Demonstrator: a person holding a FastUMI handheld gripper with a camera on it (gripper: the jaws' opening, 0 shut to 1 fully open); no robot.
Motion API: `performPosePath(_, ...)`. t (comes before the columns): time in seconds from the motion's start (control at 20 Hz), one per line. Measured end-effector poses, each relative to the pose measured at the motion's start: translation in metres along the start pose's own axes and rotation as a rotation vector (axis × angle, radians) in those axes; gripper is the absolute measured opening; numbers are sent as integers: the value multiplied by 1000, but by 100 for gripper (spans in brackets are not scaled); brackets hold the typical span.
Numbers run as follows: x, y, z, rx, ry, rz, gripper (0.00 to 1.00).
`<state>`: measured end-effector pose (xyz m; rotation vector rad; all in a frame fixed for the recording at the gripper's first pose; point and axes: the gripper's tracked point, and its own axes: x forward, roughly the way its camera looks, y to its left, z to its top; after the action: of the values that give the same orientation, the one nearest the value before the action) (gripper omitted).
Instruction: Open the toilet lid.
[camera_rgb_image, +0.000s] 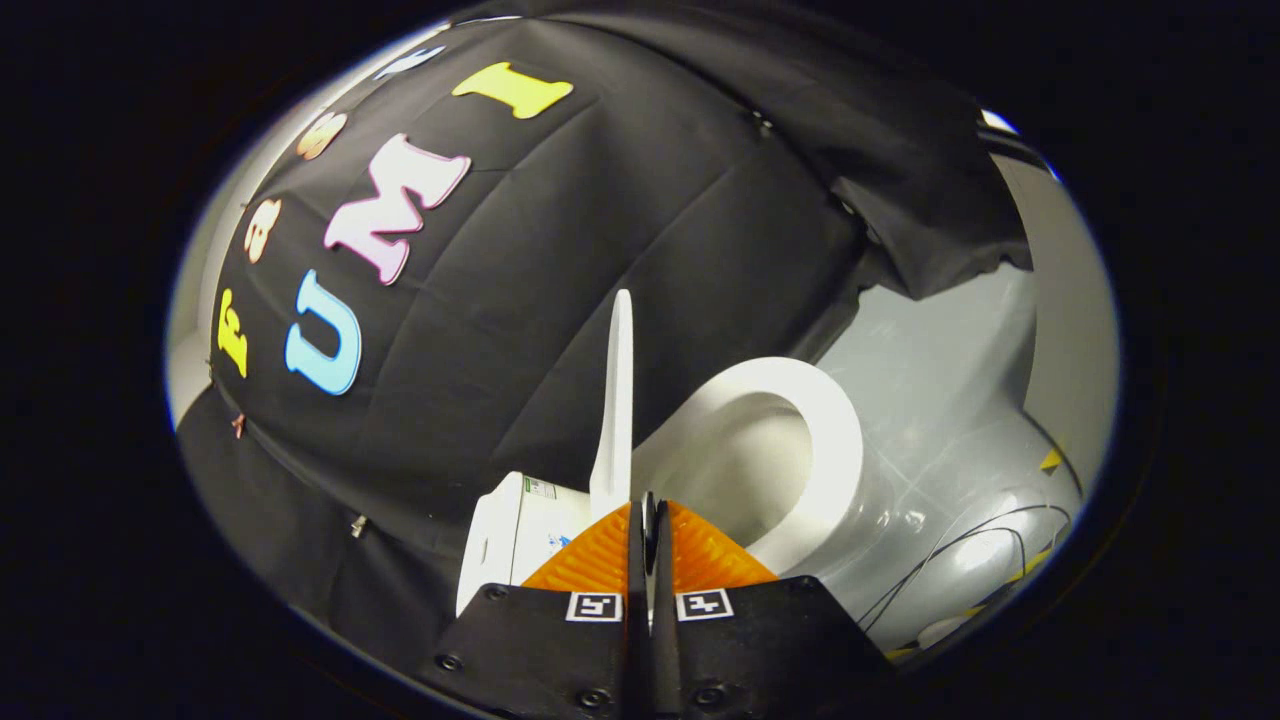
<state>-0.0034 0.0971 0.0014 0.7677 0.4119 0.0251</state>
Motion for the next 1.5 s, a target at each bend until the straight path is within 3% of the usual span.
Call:
performPosePath(0.15, -5, 31, -1, -120, -40, -27, 5)
performPosePath(0.8, -11, 122, -17, -309, -116, -99, 6)
performPosePath(0.95, -11, 144, -26, -361, -122, -157, 6)
performPosePath(1.5, -5, 250, -81, -575, -173, -193, 6)
